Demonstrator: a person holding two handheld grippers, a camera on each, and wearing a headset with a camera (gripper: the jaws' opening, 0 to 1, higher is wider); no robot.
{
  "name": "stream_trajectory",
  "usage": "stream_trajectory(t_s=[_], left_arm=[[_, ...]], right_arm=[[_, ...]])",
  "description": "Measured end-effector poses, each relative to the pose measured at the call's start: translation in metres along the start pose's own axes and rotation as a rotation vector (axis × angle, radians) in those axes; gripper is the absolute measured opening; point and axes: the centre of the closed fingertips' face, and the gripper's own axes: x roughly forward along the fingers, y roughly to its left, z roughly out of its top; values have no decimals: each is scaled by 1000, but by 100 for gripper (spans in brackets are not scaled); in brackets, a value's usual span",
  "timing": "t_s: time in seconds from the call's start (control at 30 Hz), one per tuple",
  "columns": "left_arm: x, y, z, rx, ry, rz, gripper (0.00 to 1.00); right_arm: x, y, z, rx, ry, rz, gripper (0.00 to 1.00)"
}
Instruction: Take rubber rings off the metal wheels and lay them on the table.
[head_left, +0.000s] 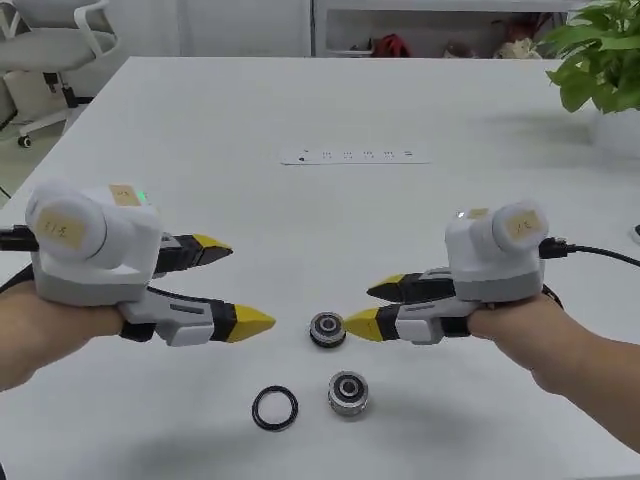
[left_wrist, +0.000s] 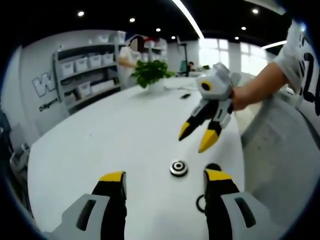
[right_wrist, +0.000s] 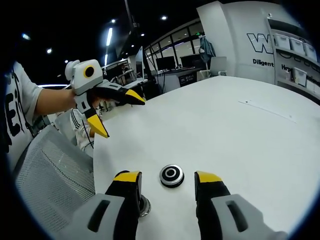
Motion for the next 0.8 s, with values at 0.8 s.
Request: stream_trajectory(t_s=[0.8], left_arm=[[25,5,2,-18,-1,-14,62]], right_arm=[[7,-1,-6,-24,14,-1,44]])
